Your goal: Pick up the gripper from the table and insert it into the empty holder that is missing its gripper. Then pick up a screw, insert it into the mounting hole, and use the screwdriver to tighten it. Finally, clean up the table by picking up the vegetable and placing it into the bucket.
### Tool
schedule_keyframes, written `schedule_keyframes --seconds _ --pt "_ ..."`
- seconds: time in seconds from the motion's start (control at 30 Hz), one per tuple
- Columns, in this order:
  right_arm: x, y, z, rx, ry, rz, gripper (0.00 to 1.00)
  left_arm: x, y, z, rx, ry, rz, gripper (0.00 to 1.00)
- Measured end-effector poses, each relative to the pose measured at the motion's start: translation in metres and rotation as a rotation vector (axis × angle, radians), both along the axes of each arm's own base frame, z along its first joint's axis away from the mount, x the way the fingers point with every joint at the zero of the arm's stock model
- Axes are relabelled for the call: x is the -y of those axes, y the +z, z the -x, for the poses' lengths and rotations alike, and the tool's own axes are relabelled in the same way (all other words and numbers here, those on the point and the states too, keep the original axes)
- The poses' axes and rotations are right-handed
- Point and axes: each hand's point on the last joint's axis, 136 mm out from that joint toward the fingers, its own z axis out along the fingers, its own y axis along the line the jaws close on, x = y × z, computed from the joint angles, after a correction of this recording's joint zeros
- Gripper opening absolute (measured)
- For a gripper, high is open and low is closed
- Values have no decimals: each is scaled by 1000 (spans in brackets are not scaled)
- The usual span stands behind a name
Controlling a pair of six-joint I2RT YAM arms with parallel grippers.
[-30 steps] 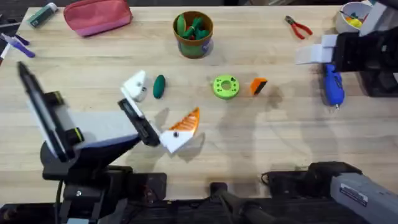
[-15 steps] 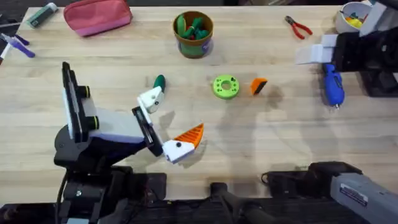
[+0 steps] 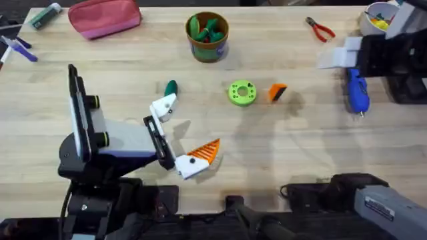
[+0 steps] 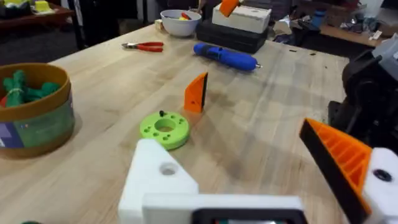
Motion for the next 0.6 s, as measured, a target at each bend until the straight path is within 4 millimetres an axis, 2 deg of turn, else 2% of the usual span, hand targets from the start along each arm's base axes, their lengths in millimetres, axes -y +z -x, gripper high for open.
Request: schedule_keyframes --seconds 0.27,0.6 --pt "0 0 0 0 0 0 993 5 -1 10 60 -69 -25 985" --pt "0 0 0 0 0 0 992 5 -1 13 66 -83 -26 987"
